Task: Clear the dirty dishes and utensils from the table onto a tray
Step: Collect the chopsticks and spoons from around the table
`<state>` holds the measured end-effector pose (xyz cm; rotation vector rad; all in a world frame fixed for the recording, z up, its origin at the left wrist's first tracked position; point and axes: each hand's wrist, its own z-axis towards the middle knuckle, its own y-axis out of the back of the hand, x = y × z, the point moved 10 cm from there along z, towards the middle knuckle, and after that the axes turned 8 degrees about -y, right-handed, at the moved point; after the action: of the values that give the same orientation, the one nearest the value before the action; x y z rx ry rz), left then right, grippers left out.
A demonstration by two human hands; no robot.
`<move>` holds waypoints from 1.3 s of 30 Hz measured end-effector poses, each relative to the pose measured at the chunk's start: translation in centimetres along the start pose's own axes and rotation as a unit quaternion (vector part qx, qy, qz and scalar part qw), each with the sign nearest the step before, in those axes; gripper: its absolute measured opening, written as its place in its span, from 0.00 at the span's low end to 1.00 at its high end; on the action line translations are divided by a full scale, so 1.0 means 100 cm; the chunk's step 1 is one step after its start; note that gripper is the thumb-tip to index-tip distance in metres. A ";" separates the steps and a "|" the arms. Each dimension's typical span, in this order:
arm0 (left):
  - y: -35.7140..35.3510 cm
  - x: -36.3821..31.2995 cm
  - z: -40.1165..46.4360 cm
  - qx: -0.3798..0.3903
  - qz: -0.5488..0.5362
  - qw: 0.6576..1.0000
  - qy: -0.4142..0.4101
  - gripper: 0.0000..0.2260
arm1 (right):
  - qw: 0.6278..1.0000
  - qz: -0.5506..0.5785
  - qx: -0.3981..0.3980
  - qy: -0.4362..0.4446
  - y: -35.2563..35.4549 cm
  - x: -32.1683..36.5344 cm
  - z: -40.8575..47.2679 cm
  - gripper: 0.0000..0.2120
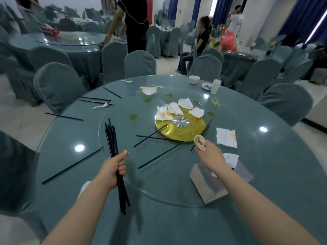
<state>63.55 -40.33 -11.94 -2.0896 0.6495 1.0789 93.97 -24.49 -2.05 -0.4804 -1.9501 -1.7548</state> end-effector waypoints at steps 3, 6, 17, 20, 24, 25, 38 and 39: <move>-0.033 -0.018 0.036 0.010 0.147 0.988 -0.050 0.06 | 1.000 -0.004 0.011 -0.002 0.007 -0.002 0.048 0.06; -0.075 -0.033 0.070 0.030 0.378 0.915 -0.138 0.09 | 1.000 -0.021 0.022 -0.001 0.006 -0.006 0.093 0.05; -0.125 0.065 0.154 0.171 0.748 0.628 -0.134 0.13 | 0.972 -0.207 0.116 -0.007 -0.044 -0.062 0.197 0.06; -0.126 0.061 0.171 0.167 0.756 0.613 -0.161 0.08 | 0.958 -0.246 0.143 0.020 -0.052 -0.069 0.222 0.04; -0.141 0.052 0.192 0.158 0.773 0.585 -0.189 0.10 | 0.939 -0.307 0.152 0.036 -0.061 -0.083 0.251 0.05; -0.146 0.051 0.197 0.155 0.774 0.584 -0.192 0.10 | 0.933 -0.322 0.158 0.038 -0.065 -0.087 0.255 0.08; -0.152 0.033 0.234 0.064 0.811 0.563 -0.148 0.30 | 0.897 -0.380 0.154 0.167 -0.101 -0.093 0.279 0.14; -0.157 0.033 0.232 0.069 0.810 0.558 -0.165 0.27 | 0.894 -0.378 0.158 0.182 -0.106 -0.089 0.276 0.14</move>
<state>64.60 -13.07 -19.02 -0.4977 2.4733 2.0288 92.44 2.06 -17.78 0.7733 -2.2130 -1.6886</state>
